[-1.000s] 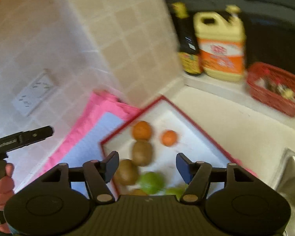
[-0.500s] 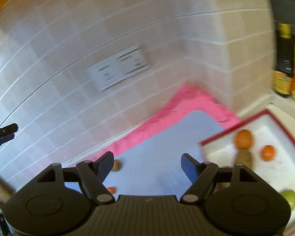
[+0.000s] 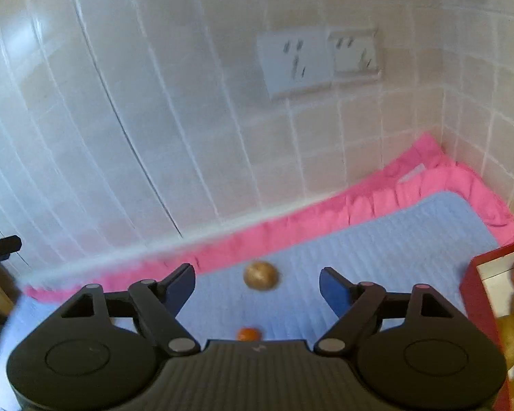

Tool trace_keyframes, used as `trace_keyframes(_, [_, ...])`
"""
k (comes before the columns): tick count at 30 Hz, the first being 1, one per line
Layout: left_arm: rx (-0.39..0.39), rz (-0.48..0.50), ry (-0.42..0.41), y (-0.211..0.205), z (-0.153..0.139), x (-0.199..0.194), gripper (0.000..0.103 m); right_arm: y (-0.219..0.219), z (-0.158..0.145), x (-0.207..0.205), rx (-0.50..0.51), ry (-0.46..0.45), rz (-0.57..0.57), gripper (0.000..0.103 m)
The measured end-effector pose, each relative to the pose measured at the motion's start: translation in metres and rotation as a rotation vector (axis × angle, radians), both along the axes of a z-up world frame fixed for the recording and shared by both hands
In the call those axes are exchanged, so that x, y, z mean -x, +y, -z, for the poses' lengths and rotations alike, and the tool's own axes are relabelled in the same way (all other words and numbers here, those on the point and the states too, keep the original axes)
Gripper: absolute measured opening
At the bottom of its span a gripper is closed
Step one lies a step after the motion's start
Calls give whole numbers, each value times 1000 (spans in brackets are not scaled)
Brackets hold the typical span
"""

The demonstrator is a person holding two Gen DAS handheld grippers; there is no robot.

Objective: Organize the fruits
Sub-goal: 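Move both tools back toward the last fruit on the mat, then grasp a small tangerine with the left tool while the right tool grasps another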

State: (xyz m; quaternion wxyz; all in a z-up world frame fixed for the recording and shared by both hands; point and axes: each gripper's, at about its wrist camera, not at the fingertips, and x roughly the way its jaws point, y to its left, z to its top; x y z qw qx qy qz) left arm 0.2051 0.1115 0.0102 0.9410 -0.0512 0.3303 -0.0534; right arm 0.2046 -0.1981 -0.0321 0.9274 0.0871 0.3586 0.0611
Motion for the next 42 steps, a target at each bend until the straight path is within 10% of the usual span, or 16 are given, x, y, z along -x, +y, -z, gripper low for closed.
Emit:
trace_keyframes(11, [-160, 16, 155, -24, 114, -20, 76, 40, 91, -38, 105, 151, -118, 59])
trace_keyframes(24, [-185, 9, 171, -33, 140, -41, 75, 55, 122, -52, 178, 172, -177, 46])
trace_keyframes(28, [-236, 0, 155, -42, 143, -40, 45, 55, 123, -50, 182, 160, -180, 46])
trace_keyframes(42, [-172, -48, 164, -32, 135, -28, 44, 64, 101, -24, 289, 72, -240, 26])
